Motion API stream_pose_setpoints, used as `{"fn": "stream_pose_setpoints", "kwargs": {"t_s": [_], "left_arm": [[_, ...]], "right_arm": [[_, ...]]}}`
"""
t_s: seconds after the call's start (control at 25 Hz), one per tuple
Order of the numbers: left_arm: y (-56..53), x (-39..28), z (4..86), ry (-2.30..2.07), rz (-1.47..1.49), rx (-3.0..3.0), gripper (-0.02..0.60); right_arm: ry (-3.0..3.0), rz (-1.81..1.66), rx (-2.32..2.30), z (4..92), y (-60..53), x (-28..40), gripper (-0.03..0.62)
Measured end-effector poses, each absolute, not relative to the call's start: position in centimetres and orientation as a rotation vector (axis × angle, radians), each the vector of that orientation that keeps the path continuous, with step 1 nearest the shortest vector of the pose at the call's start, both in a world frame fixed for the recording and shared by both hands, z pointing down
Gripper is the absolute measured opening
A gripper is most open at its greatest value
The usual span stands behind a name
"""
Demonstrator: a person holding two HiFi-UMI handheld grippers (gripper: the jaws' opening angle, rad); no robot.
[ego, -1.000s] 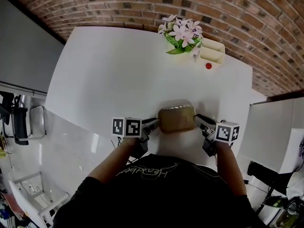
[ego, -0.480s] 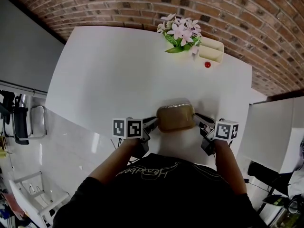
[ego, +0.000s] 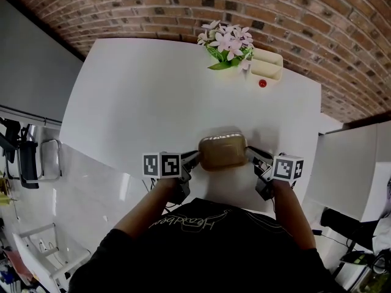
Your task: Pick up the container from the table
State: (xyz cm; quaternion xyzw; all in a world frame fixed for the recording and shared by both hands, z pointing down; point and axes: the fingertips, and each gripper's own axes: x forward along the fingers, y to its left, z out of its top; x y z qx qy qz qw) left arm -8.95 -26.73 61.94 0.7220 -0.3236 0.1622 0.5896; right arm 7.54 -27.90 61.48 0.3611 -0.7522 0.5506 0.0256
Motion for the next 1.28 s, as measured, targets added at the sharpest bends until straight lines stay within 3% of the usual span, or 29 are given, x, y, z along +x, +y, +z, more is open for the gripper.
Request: {"fn": "stream_pose_setpoints", "kwargs": {"t_s": [0.6,1.28], "left_arm": [[-24.8,-8.7,58.5,-0.84,0.338,1.734,0.048],[-18.3,-6.4,47.0,-0.922,0.208,1.94,0.048]], "right_arm": [[-2.46,1.574,1.127,57.5,-25.6,8.1,0.046],[-2.737,1.345,1.161,45.1,-18.4,10.4,0.048]]}}
